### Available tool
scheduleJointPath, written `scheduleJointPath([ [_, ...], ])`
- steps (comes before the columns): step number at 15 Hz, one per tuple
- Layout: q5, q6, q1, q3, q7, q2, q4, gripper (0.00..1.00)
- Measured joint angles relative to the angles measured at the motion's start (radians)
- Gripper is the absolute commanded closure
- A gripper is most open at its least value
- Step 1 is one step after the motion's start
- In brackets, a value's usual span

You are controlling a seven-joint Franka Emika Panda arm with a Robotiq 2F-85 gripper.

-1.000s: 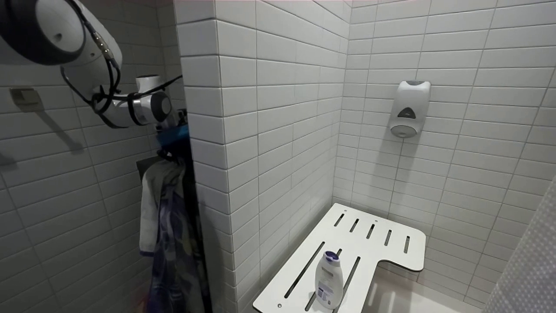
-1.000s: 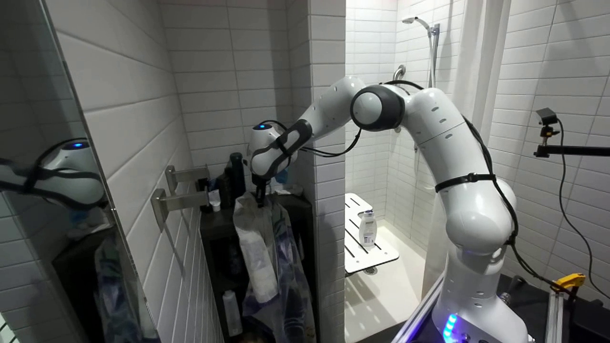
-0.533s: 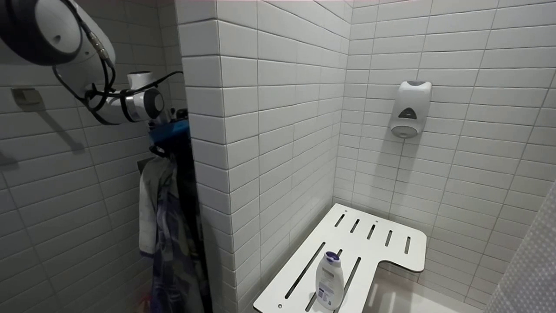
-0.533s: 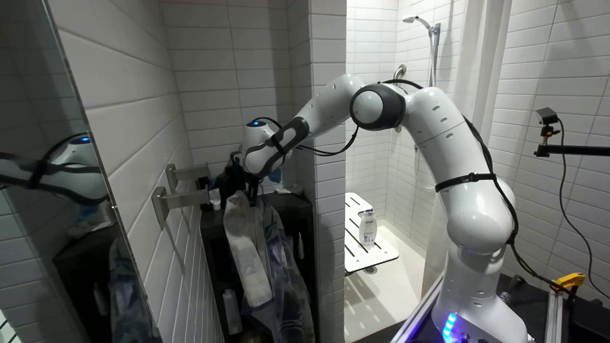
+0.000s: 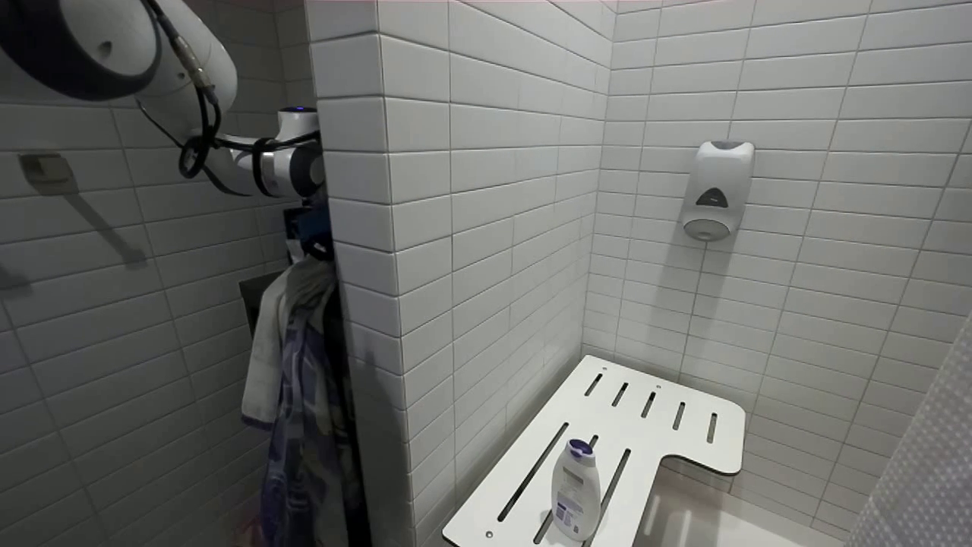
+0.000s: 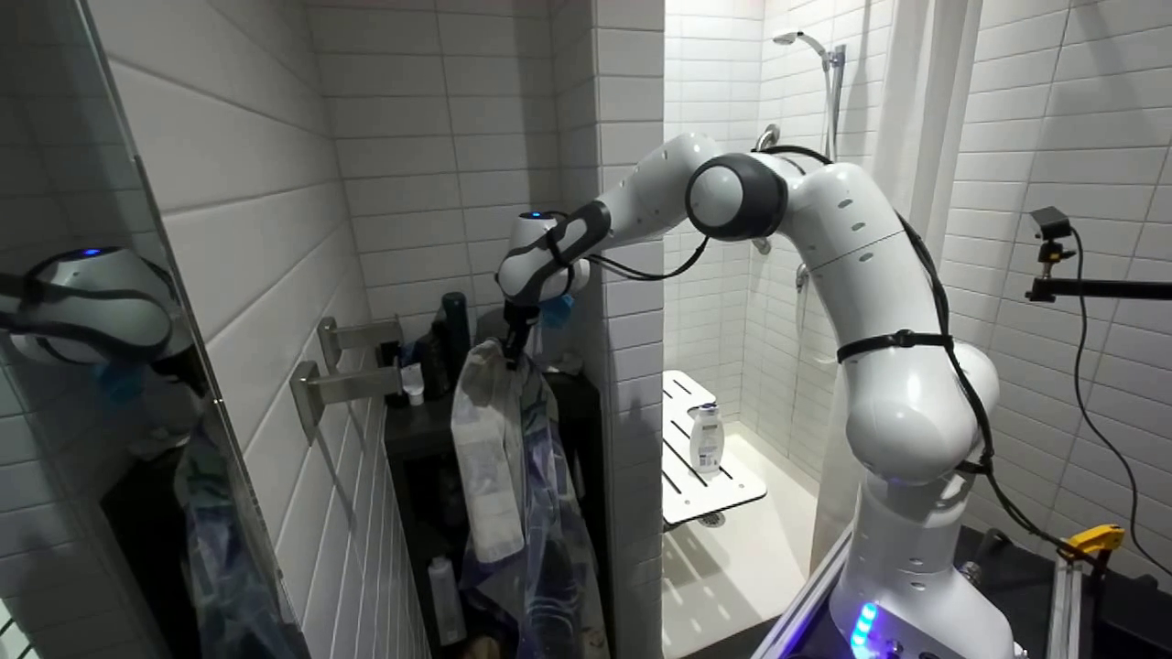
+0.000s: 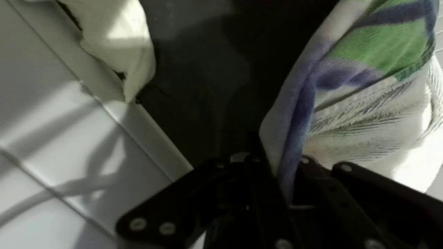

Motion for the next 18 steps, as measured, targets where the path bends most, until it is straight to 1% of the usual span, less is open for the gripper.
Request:
scheduleJointPath([
  [3, 0.007, -0.027, -0.021, -0.001, -0.003, 0.000, 0.000, 0.97],
  [7, -0.008, -0.069, -0.006, -0.003, -0.005, 0.009, 0.003, 0.97],
  [11, -0.013, -0.092, -0.002, -0.008, -0.005, 0.055, 0.022, 0.97],
  [12, -0.013, -0.093, -0.003, -0.008, -0.005, 0.068, 0.031, 0.88],
  [16, -0.013, -0.094, -0.002, -0.007, -0.005, 0.071, 0.039, 0.88],
  [17, -0.013, -0.094, -0.002, -0.007, -0.005, 0.071, 0.039, 0.97],
  [18, -0.013, -0.094, -0.002, -0.007, -0.005, 0.071, 0.039, 0.97],
])
